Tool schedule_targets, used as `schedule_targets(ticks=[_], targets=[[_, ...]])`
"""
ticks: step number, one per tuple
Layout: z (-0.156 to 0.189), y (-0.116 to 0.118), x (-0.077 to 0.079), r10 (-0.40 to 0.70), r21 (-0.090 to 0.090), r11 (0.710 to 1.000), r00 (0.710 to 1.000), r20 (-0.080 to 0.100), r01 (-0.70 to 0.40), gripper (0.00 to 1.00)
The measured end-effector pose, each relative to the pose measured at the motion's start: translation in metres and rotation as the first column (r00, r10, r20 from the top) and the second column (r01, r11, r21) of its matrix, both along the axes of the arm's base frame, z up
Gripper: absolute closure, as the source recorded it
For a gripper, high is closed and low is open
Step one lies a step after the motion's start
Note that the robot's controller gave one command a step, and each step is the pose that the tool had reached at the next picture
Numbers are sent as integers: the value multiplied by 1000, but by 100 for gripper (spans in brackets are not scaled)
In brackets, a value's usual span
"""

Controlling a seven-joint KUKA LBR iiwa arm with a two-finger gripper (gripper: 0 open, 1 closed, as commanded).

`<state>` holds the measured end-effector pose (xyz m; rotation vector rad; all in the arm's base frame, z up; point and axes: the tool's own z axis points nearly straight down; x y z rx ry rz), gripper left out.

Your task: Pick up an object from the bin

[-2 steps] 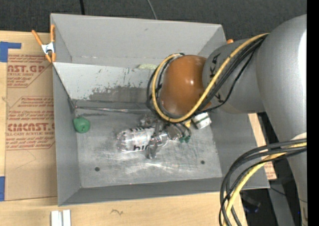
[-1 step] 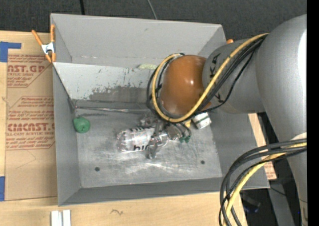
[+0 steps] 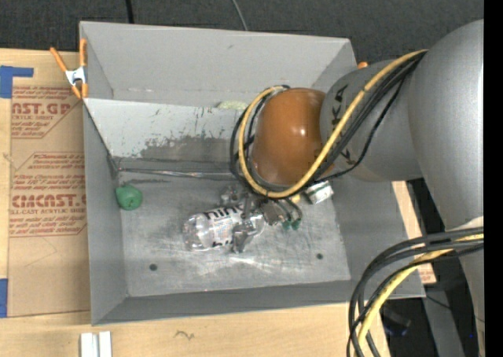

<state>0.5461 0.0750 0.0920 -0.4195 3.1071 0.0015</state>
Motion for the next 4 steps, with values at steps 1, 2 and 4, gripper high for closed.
schedule_targets(ticks=[1, 2, 4], targets=[[44, -14, 3, -3, 0, 1000, 1000, -12, 3, 100], [59, -20, 5, -6, -1, 1000, 1000, -9, 6, 100], [178, -24, 29, 68, 0, 998, 998, -3, -68, 100]])
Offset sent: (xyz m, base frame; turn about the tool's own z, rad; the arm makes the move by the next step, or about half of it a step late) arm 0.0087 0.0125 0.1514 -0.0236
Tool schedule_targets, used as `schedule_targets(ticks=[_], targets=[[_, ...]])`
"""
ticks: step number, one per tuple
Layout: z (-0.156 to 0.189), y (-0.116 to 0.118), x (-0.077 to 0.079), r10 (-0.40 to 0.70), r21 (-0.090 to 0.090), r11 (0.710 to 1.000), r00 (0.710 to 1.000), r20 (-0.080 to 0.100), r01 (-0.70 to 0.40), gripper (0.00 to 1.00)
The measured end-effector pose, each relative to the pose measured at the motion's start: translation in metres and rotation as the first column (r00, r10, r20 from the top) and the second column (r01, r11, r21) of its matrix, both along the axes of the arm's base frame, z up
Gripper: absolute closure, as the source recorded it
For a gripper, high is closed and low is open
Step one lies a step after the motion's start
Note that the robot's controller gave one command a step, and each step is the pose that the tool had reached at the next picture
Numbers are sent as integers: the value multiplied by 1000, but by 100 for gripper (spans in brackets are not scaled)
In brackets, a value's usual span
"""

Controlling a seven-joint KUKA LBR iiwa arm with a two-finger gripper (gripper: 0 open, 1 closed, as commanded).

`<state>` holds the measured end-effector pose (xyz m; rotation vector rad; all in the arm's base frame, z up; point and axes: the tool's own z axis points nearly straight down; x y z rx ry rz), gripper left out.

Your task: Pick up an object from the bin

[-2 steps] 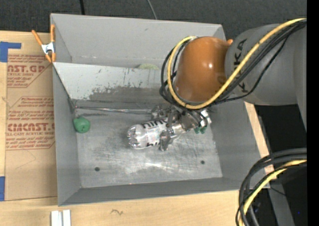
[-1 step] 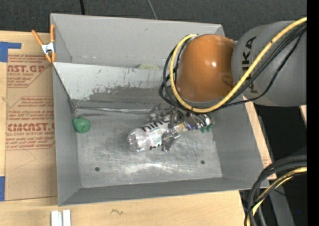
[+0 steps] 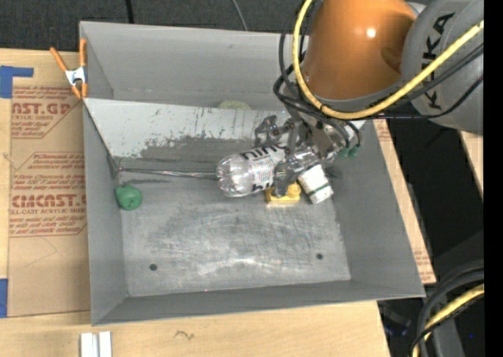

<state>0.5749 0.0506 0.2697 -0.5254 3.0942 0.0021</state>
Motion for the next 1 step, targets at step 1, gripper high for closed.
schedule_targets(ticks=[1], targets=[[0, 0, 0, 0, 0, 1000, 1000, 0, 0, 100]])
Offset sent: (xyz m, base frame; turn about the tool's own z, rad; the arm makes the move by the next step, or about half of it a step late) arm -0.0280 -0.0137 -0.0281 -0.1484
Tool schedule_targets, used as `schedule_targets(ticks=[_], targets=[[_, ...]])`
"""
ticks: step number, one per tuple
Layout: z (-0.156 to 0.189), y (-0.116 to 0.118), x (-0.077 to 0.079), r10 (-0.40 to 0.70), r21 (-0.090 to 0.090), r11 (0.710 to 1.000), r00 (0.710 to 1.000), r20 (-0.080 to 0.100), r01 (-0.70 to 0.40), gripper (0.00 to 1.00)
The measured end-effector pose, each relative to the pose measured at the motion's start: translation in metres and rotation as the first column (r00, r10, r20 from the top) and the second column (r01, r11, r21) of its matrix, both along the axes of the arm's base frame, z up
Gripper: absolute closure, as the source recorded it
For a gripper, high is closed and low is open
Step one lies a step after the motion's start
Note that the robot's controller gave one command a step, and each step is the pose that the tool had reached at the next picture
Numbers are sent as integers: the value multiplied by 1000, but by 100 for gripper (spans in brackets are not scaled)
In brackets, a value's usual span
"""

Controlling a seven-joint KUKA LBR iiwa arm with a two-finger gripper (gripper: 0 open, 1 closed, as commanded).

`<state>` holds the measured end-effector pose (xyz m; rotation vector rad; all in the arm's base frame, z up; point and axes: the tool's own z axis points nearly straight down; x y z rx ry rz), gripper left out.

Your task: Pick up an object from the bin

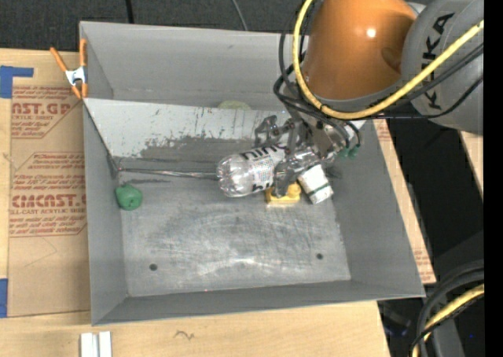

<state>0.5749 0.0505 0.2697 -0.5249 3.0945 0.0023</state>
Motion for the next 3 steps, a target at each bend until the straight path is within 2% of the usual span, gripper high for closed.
schedule_targets(ticks=[1, 3], targets=[[-29, -13, -28, 148, -1, 989, 989, -1, -148, 100], [-29, -13, -28, 148, 0, 989, 989, -1, -148, 100]])
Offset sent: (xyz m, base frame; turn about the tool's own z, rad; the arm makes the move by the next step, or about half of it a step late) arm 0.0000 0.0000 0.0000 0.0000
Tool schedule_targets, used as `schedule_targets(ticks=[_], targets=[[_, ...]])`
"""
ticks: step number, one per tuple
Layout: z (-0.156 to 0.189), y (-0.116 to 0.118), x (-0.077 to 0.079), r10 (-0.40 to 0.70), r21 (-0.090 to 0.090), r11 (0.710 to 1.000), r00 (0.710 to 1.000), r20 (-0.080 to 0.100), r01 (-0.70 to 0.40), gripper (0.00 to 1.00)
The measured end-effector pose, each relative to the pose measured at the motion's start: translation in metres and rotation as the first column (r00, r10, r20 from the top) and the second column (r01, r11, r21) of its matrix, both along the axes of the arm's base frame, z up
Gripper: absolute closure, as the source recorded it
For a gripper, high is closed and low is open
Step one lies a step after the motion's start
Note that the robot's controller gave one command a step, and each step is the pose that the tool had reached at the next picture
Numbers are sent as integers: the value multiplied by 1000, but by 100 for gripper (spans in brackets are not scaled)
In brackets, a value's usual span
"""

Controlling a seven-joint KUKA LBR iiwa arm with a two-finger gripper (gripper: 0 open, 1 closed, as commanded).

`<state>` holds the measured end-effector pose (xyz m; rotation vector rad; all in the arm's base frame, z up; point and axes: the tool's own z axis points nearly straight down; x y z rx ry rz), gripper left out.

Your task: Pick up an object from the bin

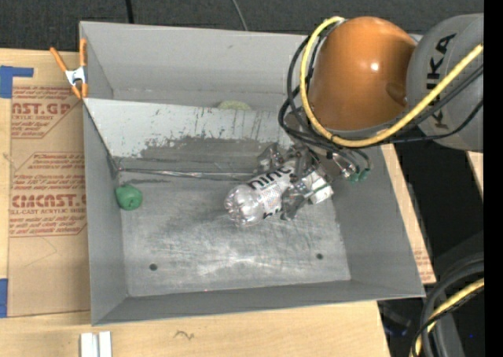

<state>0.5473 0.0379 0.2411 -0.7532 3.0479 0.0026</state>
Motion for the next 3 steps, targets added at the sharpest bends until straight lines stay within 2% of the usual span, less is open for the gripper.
schedule_targets(ticks=[1, 2, 3], targets=[[0, 0, 0, 0, 0, 1000, 1000, 0, 0, 100], [-79, -82, 5, 294, -1, 956, 956, -2, -294, 100], [-79, -82, 5, 294, -1, 956, 956, -1, -294, 100]])
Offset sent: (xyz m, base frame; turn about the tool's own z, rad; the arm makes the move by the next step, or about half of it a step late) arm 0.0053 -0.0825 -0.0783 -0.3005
